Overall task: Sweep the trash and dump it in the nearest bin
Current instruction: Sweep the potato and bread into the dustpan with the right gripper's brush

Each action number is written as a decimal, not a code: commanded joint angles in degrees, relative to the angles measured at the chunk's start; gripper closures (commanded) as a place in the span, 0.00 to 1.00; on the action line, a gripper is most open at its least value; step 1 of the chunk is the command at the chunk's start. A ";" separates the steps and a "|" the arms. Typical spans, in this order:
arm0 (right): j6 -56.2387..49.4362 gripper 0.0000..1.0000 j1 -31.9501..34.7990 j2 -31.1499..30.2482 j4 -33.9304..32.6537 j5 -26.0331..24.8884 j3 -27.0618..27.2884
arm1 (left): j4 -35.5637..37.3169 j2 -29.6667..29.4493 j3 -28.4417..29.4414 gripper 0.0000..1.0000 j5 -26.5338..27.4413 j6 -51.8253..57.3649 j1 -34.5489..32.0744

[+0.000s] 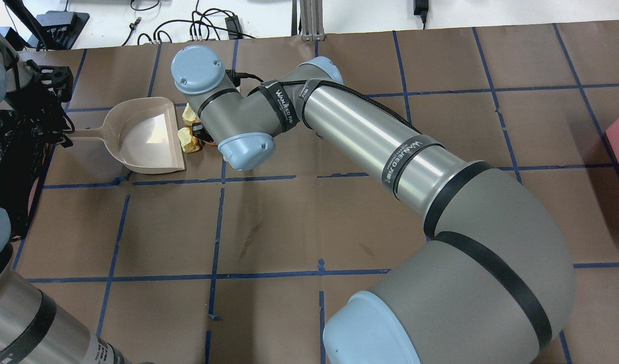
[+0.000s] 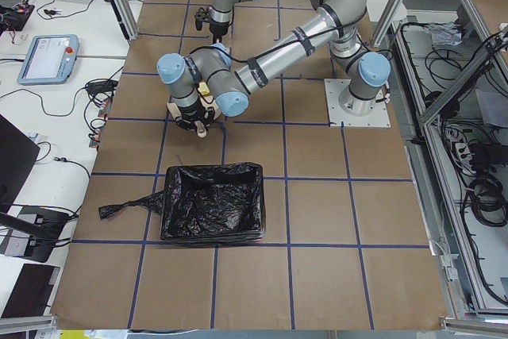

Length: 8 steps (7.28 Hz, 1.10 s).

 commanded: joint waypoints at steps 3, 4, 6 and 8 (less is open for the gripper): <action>5.89 0.94 4.96 1.29 -0.20 1.02 -0.83 | 0.02 0.15 -0.15 0.97 -0.06 -0.02 -0.03; 8.44 0.94 6.54 1.38 -0.20 1.02 -1.97 | 0.02 0.24 -0.15 0.97 -0.06 -0.02 -0.11; 11.87 0.94 9.97 2.69 -0.03 1.02 -5.30 | 0.02 0.41 -0.06 0.97 -0.06 -0.02 -0.12; 14.77 0.94 12.34 5.24 0.23 0.93 -10.66 | 0.02 0.50 -0.15 0.97 -0.06 -0.02 -0.20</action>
